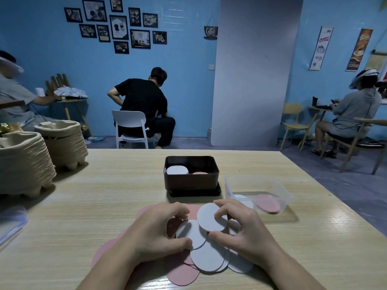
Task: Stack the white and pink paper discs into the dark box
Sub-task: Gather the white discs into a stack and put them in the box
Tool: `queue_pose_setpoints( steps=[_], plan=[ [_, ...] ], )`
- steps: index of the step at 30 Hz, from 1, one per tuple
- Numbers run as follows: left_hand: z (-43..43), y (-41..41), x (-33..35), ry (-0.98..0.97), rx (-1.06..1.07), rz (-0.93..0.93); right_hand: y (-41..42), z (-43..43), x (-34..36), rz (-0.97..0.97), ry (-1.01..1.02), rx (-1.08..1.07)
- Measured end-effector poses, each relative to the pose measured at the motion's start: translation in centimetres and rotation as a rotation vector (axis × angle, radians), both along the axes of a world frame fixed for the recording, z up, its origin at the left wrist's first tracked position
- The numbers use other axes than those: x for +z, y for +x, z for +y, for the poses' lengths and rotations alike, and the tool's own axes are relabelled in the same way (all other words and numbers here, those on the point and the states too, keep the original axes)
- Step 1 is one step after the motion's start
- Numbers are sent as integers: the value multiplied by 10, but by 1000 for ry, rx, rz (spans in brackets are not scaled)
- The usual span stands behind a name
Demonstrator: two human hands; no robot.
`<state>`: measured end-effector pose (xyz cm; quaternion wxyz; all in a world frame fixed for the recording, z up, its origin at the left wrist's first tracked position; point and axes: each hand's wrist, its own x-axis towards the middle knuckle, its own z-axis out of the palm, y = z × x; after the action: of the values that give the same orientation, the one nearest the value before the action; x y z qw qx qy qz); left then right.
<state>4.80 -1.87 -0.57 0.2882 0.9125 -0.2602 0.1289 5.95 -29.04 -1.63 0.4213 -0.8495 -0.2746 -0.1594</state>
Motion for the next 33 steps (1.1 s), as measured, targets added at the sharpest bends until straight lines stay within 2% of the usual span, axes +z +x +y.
queue_pose_setpoints(
  steps=[5,12,19,26,33],
  plan=[
    [-4,-1,4,59,-84,25,0,1,1,-6,7,-2],
    [0,0,-2,-97,-45,98,1,0,1,-14,10,-11],
    [-3,-2,1,-203,20,-7,2,0,0,-30,-3,-46],
    [-4,0,1,-203,52,-90,5,-1,-3,-30,10,-100],
    [-15,2,1,-89,-28,-108,4,1,-3,-40,-65,25]
  ],
)
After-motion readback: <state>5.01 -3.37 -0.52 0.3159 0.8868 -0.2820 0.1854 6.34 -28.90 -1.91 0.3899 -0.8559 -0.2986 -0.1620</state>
